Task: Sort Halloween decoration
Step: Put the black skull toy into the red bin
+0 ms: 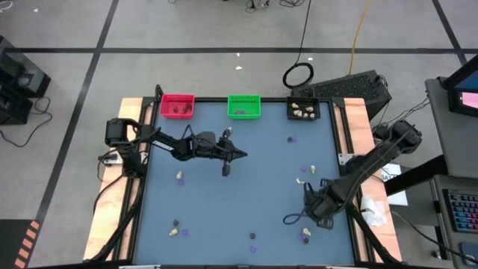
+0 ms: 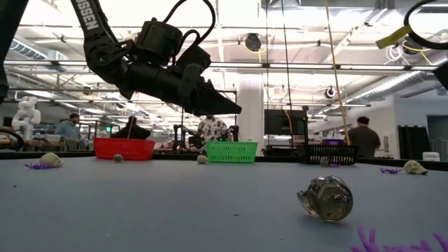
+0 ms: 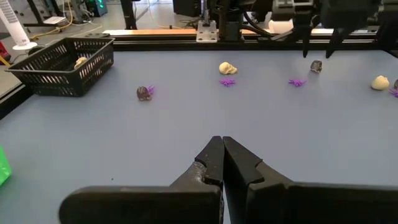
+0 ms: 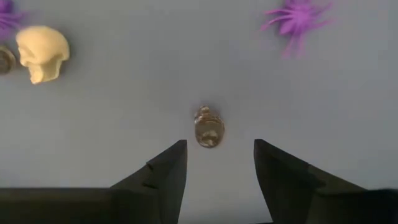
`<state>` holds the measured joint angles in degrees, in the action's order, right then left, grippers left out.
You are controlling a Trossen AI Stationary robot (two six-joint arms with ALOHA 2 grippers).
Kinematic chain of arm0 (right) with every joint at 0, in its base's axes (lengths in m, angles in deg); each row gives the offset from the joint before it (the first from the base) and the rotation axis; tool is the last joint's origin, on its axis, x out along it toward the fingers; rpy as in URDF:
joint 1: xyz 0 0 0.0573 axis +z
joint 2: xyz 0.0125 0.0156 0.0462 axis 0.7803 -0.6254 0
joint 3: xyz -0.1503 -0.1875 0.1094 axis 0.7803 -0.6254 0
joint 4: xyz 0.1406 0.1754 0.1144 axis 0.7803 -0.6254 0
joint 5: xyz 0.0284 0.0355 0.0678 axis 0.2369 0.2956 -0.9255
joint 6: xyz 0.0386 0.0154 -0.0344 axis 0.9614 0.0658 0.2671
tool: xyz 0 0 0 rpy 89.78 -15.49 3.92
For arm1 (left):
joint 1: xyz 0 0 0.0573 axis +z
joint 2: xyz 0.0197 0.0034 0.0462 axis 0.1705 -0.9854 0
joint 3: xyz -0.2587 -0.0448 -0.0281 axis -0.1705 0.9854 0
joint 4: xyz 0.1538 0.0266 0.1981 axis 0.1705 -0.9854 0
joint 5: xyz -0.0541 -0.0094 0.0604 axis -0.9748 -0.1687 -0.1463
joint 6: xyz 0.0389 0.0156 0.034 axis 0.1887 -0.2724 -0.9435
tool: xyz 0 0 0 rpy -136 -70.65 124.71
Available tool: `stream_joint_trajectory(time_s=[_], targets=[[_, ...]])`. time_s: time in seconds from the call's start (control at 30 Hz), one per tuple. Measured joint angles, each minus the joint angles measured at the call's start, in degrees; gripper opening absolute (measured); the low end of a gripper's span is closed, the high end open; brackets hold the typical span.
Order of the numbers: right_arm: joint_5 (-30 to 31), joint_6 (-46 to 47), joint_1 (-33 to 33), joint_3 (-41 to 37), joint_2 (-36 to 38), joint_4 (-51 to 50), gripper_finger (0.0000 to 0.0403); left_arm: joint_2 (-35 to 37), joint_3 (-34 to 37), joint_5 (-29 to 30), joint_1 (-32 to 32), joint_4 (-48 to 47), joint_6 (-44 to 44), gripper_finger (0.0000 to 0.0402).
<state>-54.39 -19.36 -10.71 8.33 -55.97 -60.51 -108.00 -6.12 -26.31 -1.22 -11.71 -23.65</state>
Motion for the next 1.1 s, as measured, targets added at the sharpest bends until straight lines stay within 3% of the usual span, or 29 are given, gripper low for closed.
stream_joint_trajectory(time_s=[0.37,0.83,1.0,1.1], targets=[[1.1,-0.5,3.1,0.0,-7.0,3.5,0.0167,0.0,0.0,0.0,0.0,0.0,0.0,0.0],[1.9,-1.4,3.0,0.0,-7.2,5.0,0.005,0.0,0.0,0.0,0.0,0.0,0.6,0.0],[2.0,-1.6,3.0,0.3,-7.2,4.9,0.0047,1.9,0.0,0.0,0.2,-2.5,1.8,0.0],[5.1,-1.9,3.0,1.6,-7.3,5.0,0.0052,5.1,0.5,0.1,1.1,-4.6,1.9,0.0]])
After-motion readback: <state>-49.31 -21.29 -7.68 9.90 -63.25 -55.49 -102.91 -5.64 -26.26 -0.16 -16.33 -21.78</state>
